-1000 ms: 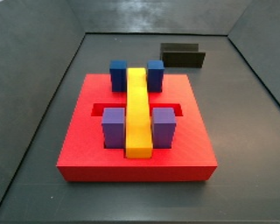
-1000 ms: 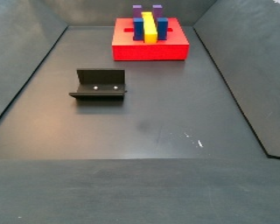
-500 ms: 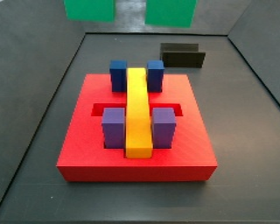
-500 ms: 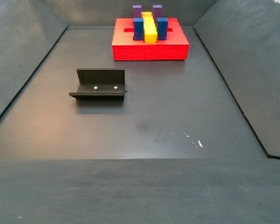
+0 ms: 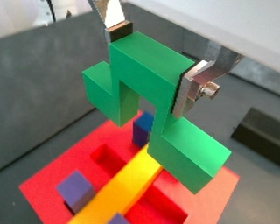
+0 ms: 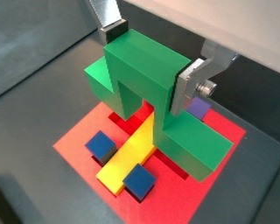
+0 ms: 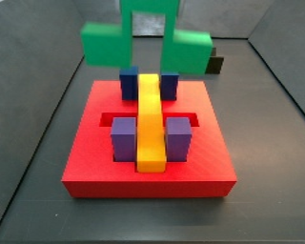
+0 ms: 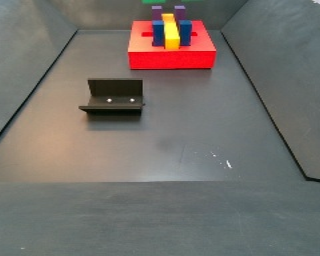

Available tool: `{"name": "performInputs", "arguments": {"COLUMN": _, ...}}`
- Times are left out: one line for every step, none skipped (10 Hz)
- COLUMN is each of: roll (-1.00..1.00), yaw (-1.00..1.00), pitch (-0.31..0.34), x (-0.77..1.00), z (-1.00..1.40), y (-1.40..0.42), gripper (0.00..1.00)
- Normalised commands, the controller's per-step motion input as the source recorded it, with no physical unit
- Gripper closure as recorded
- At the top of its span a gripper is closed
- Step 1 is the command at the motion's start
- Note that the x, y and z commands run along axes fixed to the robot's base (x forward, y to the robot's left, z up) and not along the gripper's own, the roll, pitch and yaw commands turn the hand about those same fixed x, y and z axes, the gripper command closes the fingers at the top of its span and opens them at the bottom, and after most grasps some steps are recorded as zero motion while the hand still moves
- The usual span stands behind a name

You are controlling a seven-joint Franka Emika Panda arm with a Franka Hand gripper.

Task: Pick up the green object. Move up. Move to above the board. Insert the green object.
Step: Insert the green object.

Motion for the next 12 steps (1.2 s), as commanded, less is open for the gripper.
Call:
{"name": "performInputs", "arguments": {"roll": -0.01, "yaw": 0.03, "pitch": -0.037, "x": 0.19, "z": -0.57, "y": -0.16, "gripper": 1.00}}
{"name": "performInputs", "arguments": {"roll": 0.00, "yaw": 0.07, "pitch": -0.099, "x": 0.09, "z": -0.45, "y": -0.19, "gripper": 1.00}}
{"name": "performInputs", "arguments": {"roll": 0.00, "yaw": 0.08, "pitch": -0.160, "x": 0.03, "z": -0.22, "y": -0.16, "gripper": 1.00}}
{"name": "performInputs", "arguments": {"roll": 0.06, "yaw": 0.13, "pitch": -0.170, "x": 0.11, "z": -0.16, "y": -0.13, "gripper": 1.00}}
{"name": "performInputs", "arguments": {"roll": 0.08, "yaw": 0.16, "pitch": -0.173, "x": 0.13, "z": -0.17, "y": -0.03, "gripper": 1.00}}
{"name": "performInputs", "arguments": {"roll": 0.08, "yaw": 0.20, "pitch": -0.191, "x": 0.15, "z": -0.22, "y": 0.00, "gripper": 1.00}}
{"name": "performInputs", "arguments": {"roll": 0.03, "yaw": 0.20, "pitch": -0.321, "x": -0.07, "z": -0.21, "y": 0.00, "gripper": 1.00}}
{"name": "performInputs", "arguments": {"roll": 0.08, "yaw": 0.25, "pitch": -0.340, "x": 0.00, "z": -0.21, "y": 0.00, "gripper": 1.00}}
{"name": "performInputs", "arguments": {"roll": 0.00, "yaw": 0.22, "pitch": -0.346, "x": -0.30, "z": -0.09, "y": 0.10, "gripper": 1.00}}
{"name": "performInputs", "arguments": {"roll": -0.06, "yaw": 0.06, "pitch": -0.099, "x": 0.00, "z": -0.09, "y": 0.00, "gripper": 1.00}}
{"name": "performInputs", "arguments": {"roll": -0.05, "yaw": 0.11, "pitch": -0.059, "x": -0.24, "z": -0.05, "y": 0.03, "gripper": 1.00}}
{"name": "performInputs", "arguments": {"roll": 0.00, "yaw": 0.03, "pitch": 0.000, "x": -0.06, "z": 0.00, "y": 0.00, "gripper": 1.00}}
